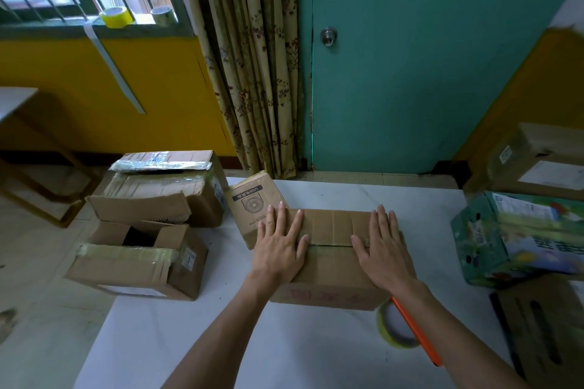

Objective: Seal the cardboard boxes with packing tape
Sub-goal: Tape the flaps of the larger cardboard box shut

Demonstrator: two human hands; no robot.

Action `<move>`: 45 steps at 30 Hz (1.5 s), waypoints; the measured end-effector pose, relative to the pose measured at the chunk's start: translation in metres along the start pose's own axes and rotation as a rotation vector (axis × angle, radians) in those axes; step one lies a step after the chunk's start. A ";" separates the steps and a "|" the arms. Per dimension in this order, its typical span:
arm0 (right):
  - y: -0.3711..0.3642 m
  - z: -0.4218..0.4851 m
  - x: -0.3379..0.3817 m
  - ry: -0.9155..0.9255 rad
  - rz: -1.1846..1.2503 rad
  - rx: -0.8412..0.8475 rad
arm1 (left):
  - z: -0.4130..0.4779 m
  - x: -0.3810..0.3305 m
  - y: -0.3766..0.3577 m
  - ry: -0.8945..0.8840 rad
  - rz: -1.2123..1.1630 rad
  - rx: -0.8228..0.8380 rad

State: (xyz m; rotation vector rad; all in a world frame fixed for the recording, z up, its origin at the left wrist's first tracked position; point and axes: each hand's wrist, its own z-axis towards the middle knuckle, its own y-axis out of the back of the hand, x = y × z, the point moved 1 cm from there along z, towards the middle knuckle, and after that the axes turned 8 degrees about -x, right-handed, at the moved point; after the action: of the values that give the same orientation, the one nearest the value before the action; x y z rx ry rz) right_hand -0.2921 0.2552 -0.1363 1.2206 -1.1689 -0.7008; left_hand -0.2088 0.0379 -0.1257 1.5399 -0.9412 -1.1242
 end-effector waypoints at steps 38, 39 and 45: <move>-0.064 -0.125 -0.068 -0.284 0.261 0.054 | -0.003 -0.007 0.000 0.005 -0.080 -0.079; -0.065 -0.124 -0.069 -0.312 0.291 0.025 | -0.003 -0.007 0.001 0.005 -0.076 -0.074; -0.060 -0.127 -0.066 -0.432 0.394 -0.117 | -0.005 -0.007 0.002 0.006 -0.083 -0.082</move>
State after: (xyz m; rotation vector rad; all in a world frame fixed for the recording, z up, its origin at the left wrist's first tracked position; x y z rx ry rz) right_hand -0.1831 0.3427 -0.2040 0.7231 -1.6444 -0.7373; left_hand -0.2059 0.0456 -0.1219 1.5262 -0.8236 -1.2013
